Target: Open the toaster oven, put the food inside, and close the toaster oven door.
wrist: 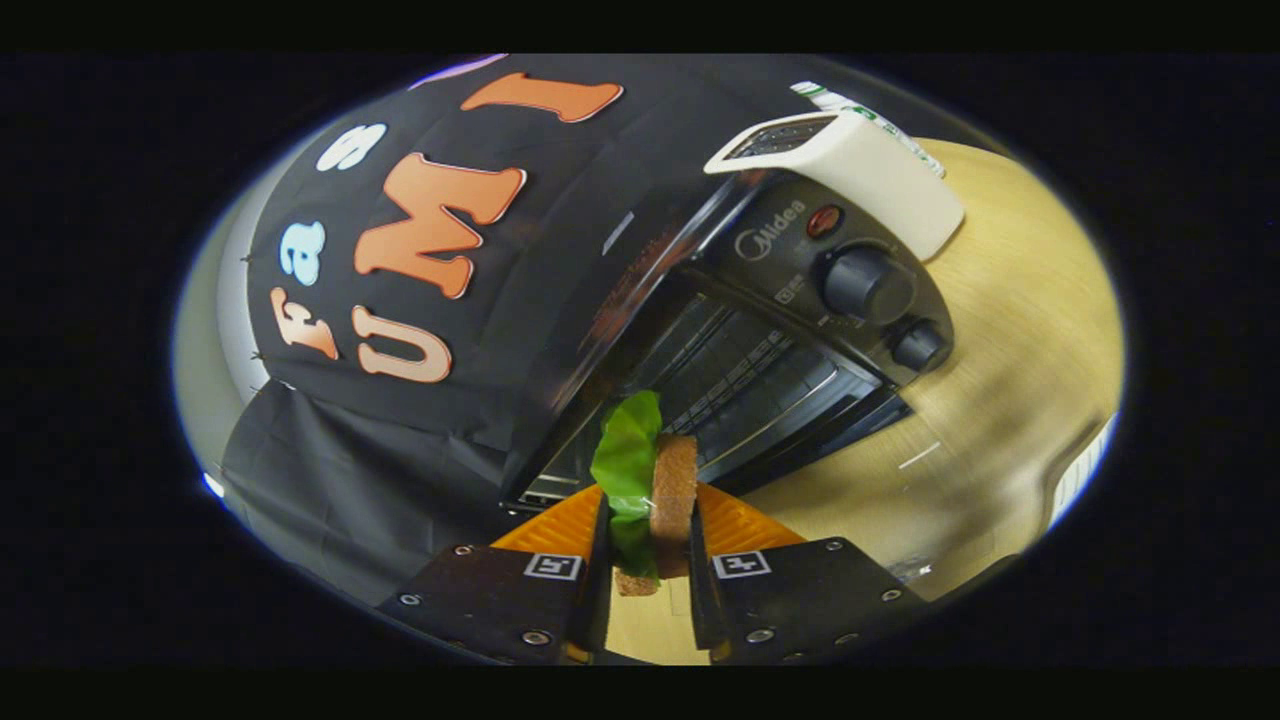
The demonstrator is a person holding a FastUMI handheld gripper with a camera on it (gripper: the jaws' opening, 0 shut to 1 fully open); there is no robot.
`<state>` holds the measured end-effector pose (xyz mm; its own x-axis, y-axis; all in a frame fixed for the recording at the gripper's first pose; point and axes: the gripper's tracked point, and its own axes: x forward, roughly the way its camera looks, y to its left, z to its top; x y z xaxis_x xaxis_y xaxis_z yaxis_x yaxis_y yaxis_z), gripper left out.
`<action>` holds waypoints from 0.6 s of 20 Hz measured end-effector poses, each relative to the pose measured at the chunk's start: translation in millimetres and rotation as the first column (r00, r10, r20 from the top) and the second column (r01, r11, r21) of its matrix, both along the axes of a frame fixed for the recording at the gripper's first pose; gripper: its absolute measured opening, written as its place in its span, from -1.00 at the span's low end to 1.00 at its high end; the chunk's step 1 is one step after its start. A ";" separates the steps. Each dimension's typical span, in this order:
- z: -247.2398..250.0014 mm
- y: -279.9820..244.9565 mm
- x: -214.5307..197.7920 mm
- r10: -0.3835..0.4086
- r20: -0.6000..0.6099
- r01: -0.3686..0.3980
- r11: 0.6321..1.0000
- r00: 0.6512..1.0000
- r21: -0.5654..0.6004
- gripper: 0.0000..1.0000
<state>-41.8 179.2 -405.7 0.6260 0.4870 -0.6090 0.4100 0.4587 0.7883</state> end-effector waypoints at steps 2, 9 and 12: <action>-2.8 7.5 10.7 -0.033 0.020 0.032 0.999 0.999 0.015 -0.34; -24.6 20.6 36.0 -0.129 0.035 0.129 0.992 0.991 -0.006 -0.34; -34.5 20.4 48.8 -0.163 0.069 0.169 0.983 0.984 -0.079 -0.33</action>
<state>7.0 199.6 -440.2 0.7318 0.3218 -0.6008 0.4373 0.4544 0.7761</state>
